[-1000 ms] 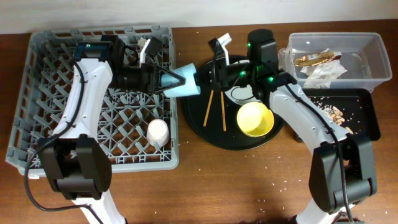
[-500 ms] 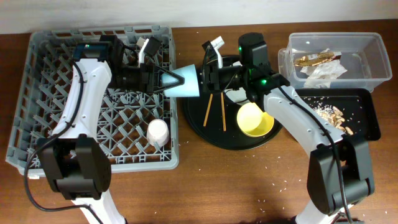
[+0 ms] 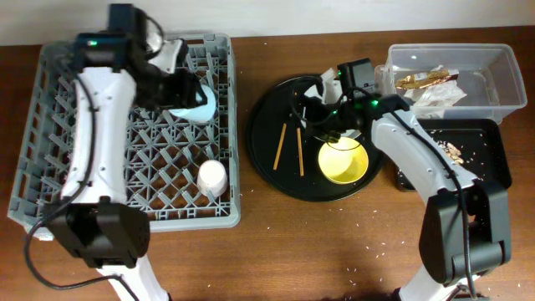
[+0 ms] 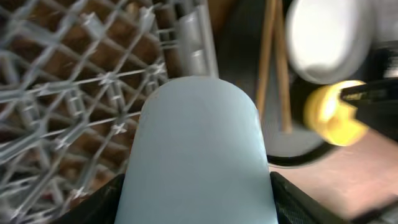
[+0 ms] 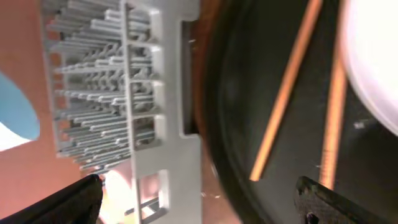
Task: Sort waste into correct bins and load items into the dishwasher rack
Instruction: 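Place the blue cup upside down in the rack with left gripper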
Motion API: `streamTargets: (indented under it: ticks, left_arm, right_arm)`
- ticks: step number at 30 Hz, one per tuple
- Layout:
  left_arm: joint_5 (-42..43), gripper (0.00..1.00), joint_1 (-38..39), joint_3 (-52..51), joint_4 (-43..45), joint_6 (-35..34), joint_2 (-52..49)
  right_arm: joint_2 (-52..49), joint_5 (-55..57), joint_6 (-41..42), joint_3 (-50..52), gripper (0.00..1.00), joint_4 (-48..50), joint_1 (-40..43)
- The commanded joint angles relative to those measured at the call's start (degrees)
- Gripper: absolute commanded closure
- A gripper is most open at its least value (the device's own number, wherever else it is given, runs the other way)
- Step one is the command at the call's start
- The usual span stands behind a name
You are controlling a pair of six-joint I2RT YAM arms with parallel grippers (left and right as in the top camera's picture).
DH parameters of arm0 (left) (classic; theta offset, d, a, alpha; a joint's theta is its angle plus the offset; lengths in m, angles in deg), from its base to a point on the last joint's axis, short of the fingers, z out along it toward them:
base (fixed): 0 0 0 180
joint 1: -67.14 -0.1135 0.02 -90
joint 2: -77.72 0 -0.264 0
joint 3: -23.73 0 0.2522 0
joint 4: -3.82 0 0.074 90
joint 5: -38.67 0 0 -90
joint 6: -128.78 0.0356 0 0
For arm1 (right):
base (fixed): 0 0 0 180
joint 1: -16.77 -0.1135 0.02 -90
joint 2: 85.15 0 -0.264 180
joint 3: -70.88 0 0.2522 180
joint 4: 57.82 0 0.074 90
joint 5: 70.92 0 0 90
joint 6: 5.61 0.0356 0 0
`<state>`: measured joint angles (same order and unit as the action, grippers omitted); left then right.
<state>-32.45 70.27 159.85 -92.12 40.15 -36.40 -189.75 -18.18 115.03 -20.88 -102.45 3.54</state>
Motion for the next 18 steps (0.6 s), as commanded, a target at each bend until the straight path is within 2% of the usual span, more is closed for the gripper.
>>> streamTargets:
  ticks: [1, 3, 11, 14, 16, 18]
  left_arm:
    - [-19.26, 0.49, 5.44, -0.07, -0.17, -6.05, -2.34]
    - [-23.89, 0.48, 7.32, -0.09, -0.42, -8.24, -4.66]
    - [-21.38, 0.48, 9.88, -0.09, 0.94, -8.24, -15.76]
    - [-19.23, 0.22, 9.9, -0.09, 2.56, -8.24, -16.5]
    - [-19.06, 0.16, 9.88, -0.07, 3.32, -8.24, -16.5]
    - [-19.06, 0.15, 9.77, 0.7, 3.04, -8.24, -16.46]
  right_arm:
    - [1.05, 2.62, -5.03, -0.33, 0.02, -1.77, 1.25]
    - [1.05, 2.64, -7.21, -0.33, 0.01, -3.67, 1.38]
    - [1.05, 3.48, -7.96, -0.33, 0.01, -6.47, 1.31]
    - [1.05, 3.48, -8.02, -0.33, 0.01, -6.69, 1.31]
    - [1.05, 3.67, -10.64, -0.33, 0.08, -6.67, 1.31]
    - [1.07, 5.51, -10.71, -0.33, 0.1, -6.69, 1.33]
